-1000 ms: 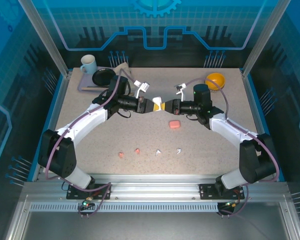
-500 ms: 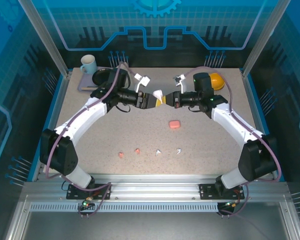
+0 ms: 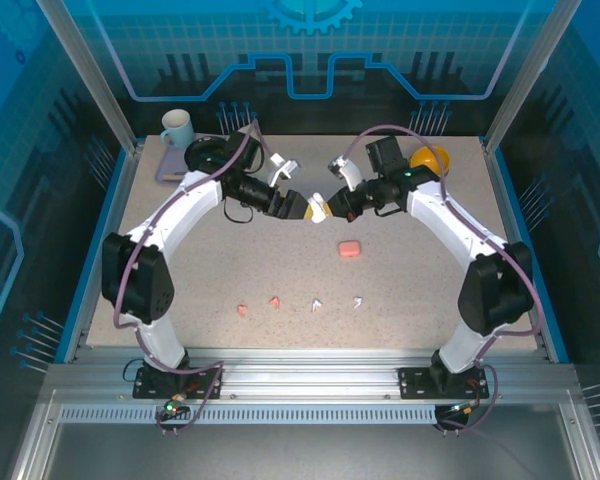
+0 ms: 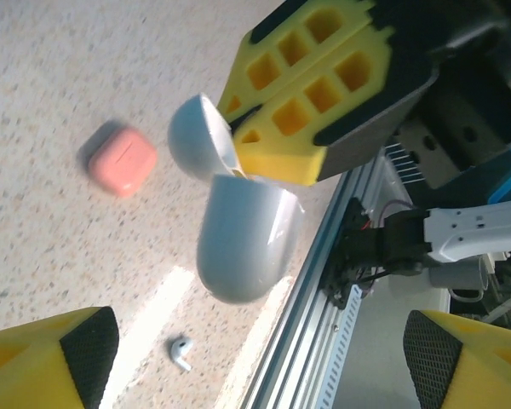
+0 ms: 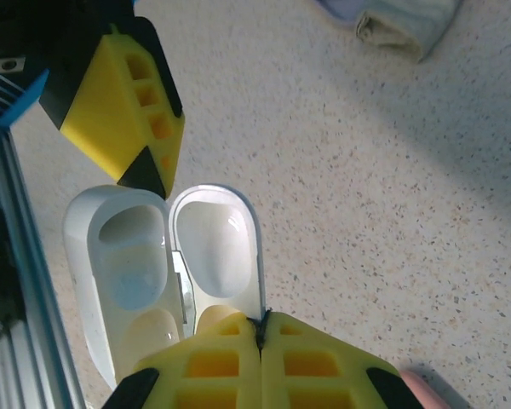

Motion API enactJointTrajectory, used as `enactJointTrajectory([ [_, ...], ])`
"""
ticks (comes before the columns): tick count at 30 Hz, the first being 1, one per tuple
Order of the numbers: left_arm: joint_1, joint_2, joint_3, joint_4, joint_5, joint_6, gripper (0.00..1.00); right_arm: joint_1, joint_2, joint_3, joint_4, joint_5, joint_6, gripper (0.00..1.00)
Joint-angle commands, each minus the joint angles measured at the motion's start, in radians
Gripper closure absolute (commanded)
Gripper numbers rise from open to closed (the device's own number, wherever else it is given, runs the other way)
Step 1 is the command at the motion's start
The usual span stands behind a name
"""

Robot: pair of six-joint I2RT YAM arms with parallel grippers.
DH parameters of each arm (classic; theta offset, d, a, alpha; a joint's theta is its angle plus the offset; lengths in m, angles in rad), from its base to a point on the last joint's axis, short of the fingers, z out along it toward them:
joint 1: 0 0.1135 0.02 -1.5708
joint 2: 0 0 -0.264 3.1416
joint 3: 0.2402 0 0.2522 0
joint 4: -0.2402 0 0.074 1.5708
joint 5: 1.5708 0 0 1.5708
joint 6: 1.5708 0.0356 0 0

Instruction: Insert wireless bluetooth earbuds into charging case

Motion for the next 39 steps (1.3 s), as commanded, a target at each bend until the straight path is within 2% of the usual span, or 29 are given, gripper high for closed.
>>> enactJointTrajectory([
  [1, 0.011, 0.047, 0.027, -0.063, -0.035, 0.065, 0.1, 0.015, 0.054, 0.035, -0.062, 0.021, -0.098, 1.0],
  [5, 0.022, 0.114, 0.06, -0.066, -0.007, 0.073, 0.1, 0.024, 0.098, 0.029, -0.054, 0.01, -0.127, 1.0],
  [13, 0.022, 0.246, 0.174, -0.192, 0.065, 0.151, 0.28, 0.032, 0.175, 0.071, -0.051, -0.026, -0.161, 1.0],
  [17, 0.024, 0.273, 0.179, -0.213, 0.08, 0.175, 0.3, 0.038, 0.194, 0.095, -0.059, -0.036, -0.178, 1.0],
  [32, 0.028, 0.329, 0.245, -0.33, 0.188, 0.26, 0.5, 0.032, 0.229, 0.128, -0.105, -0.088, -0.221, 1.0],
  [39, 0.029, 0.356, 0.269, -0.386, 0.209, 0.302, 0.55, 0.029, 0.238, 0.147, -0.116, -0.104, -0.227, 1.0],
])
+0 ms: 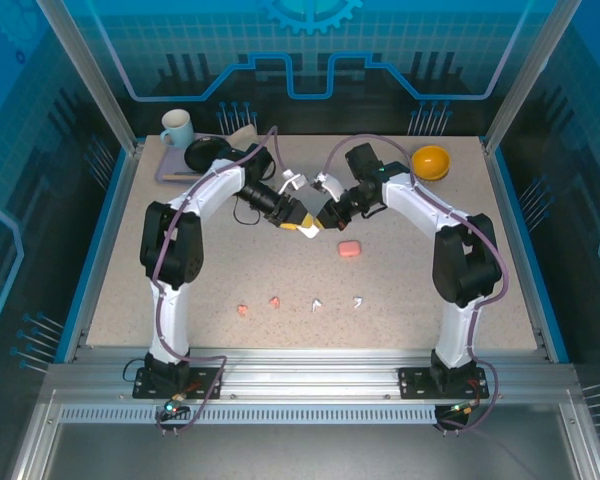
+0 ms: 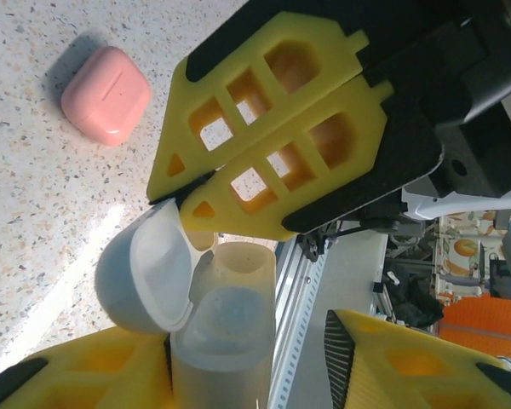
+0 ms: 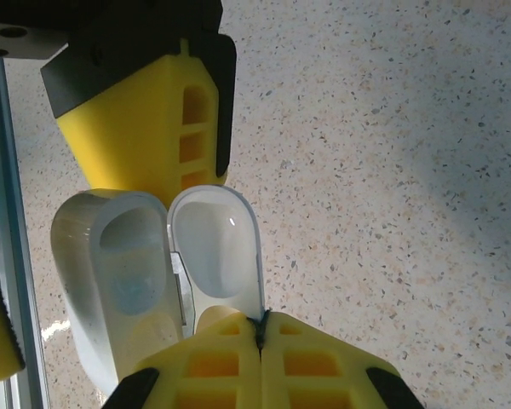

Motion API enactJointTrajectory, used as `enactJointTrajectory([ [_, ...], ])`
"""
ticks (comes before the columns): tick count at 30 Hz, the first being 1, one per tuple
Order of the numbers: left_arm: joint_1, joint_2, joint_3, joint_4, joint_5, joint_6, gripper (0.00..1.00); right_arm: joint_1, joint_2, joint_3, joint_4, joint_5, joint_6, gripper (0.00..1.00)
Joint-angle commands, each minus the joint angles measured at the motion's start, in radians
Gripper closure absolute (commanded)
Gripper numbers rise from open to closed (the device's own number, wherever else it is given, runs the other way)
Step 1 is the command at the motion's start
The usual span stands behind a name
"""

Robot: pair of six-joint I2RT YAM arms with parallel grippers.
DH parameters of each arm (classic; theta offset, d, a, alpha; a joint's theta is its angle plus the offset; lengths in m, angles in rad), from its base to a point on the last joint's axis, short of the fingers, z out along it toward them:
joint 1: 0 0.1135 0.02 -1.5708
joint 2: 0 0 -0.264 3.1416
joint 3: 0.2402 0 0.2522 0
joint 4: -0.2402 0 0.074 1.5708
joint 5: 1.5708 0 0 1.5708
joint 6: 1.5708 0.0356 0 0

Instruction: Insert wireless bluetooth earbuds into charging case

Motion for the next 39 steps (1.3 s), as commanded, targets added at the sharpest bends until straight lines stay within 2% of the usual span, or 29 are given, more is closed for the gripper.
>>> enactJointTrajectory([
  [1, 0.008, 0.029, 0.036, -0.068, 0.054, 0.056, 0.56, 0.005, 0.019, 0.038, -0.025, -0.04, -0.019, 1.0],
  [10, 0.01, 0.051, 0.056, -0.12, 0.057, 0.099, 0.61, 0.007, 0.022, 0.054, -0.049, -0.041, -0.035, 1.0],
  [18, 0.01, 0.062, 0.061, -0.133, 0.059, 0.109, 0.64, 0.027, 0.025, 0.075, -0.099, 0.022, -0.071, 1.0],
  [39, 0.011, 0.089, 0.078, -0.152, 0.069, 0.119, 0.72, 0.034, 0.042, 0.115, -0.131, 0.048, -0.088, 1.0],
])
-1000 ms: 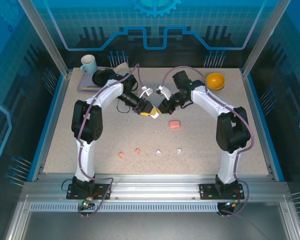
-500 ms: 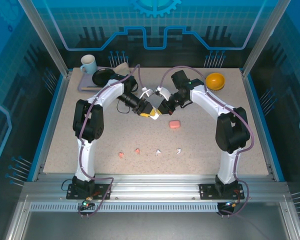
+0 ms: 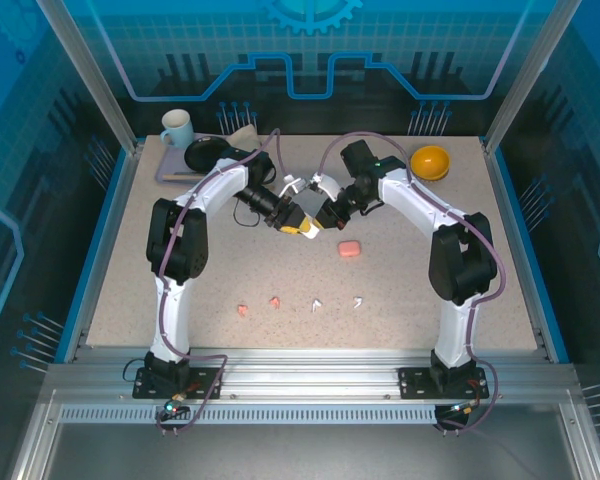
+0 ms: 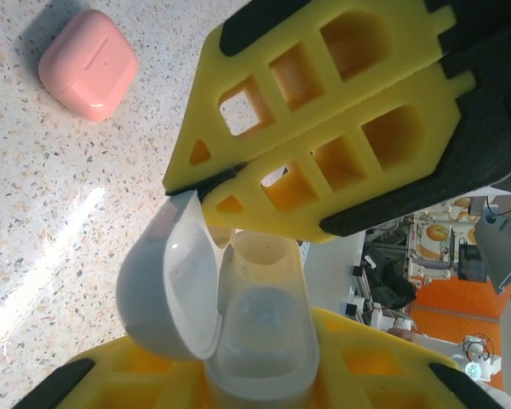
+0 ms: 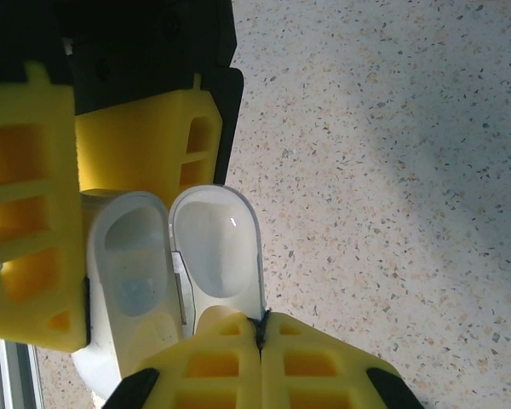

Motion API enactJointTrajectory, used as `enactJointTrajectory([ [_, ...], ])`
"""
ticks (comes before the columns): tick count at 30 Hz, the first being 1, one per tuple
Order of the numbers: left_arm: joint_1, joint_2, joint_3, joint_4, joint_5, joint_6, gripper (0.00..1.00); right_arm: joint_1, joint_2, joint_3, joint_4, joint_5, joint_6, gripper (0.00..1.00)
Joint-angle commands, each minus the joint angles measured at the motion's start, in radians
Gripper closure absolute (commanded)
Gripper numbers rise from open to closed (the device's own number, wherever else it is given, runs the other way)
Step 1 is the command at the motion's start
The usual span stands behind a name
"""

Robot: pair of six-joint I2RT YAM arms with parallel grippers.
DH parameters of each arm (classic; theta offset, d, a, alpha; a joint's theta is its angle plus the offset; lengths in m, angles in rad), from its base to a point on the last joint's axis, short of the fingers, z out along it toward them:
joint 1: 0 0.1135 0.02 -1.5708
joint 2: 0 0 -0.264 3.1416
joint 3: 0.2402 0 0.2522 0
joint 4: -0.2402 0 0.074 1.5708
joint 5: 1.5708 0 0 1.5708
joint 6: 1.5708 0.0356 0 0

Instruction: Insert wireless bluetooth earbuds into charging case

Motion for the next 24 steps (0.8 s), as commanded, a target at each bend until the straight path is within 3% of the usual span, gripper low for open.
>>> enactJointTrajectory([
  [1, 0.006, 0.028, 0.035, -0.033, 0.034, 0.034, 0.71, 0.016, 0.014, 0.038, -0.029, 0.001, -0.017, 1.0],
  [10, 0.006, 0.034, 0.04, -0.03, 0.027, 0.033, 0.69, 0.022, 0.019, 0.051, -0.037, 0.008, -0.018, 1.0],
  [21, 0.006, 0.036, 0.04, -0.008, 0.039, 0.017, 0.92, 0.021, 0.009, 0.072, -0.02, 0.043, 0.022, 1.0],
  [24, 0.006, 0.019, 0.024, 0.019, 0.039, -0.003, 0.99, 0.003, -0.01, 0.082, -0.013, 0.056, 0.067, 0.77],
])
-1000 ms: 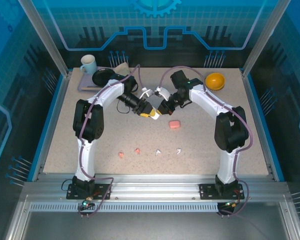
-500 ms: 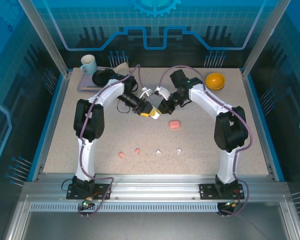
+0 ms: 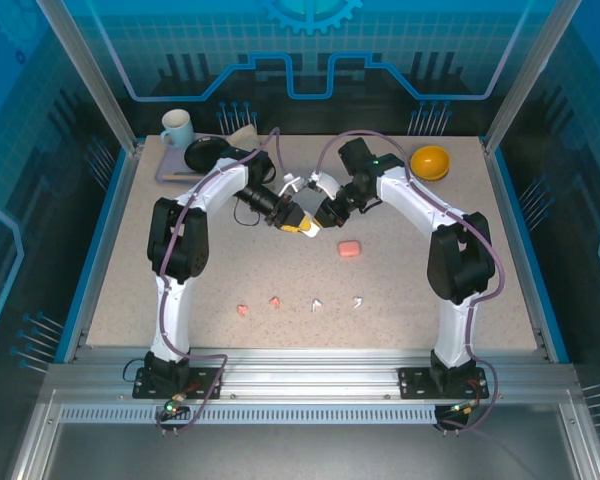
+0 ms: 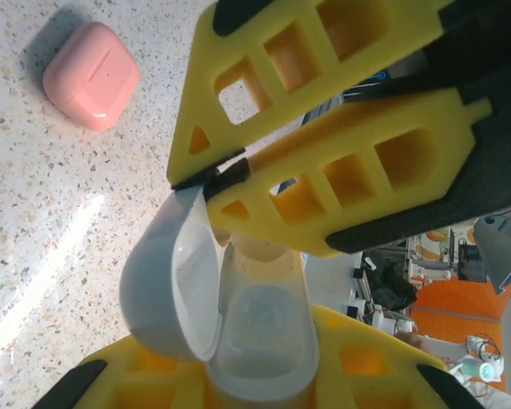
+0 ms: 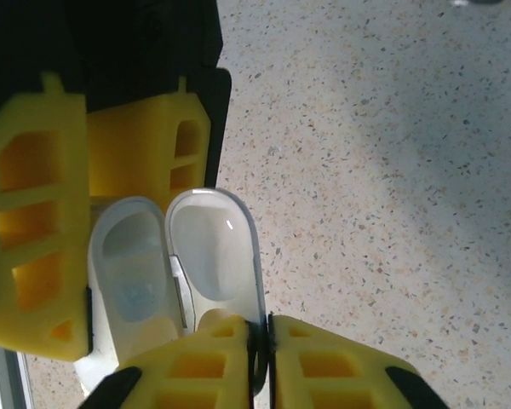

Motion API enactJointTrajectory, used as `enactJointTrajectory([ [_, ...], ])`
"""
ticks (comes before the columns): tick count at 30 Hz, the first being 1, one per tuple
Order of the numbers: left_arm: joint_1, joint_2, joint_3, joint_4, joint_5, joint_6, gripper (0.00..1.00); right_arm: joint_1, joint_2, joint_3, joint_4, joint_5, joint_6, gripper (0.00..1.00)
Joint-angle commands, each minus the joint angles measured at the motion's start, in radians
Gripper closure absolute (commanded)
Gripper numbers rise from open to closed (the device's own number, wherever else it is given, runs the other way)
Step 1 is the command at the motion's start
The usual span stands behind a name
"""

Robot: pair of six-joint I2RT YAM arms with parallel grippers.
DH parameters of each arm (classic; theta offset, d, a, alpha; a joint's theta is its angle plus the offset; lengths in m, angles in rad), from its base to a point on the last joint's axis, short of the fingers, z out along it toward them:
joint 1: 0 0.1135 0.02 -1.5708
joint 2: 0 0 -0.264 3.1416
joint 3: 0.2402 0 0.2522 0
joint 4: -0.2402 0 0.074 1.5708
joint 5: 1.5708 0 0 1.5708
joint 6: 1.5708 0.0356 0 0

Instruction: Insert wireless bluetooth earbuds into charging case

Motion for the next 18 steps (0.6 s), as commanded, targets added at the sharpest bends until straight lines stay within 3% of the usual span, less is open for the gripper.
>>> enactJointTrajectory([
  [1, 0.005, -0.003, 0.004, 0.021, 0.028, -0.017, 1.0, -0.013, -0.034, 0.044, 0.01, 0.018, 0.072, 0.72],
  [7, 0.004, -0.112, -0.118, 0.178, -0.008, -0.105, 1.0, -0.06, -0.161, 0.004, 0.009, 0.076, 0.196, 0.56],
  [12, 0.003, -0.269, -0.311, 0.468, -0.085, -0.263, 1.0, -0.086, -0.263, -0.037, -0.012, 0.144, 0.341, 0.53],
  [18, -0.019, -0.489, -0.579, 0.827, -0.256, -0.364, 1.0, -0.087, -0.432, -0.226, 0.113, 0.202, 0.58, 0.53],
])
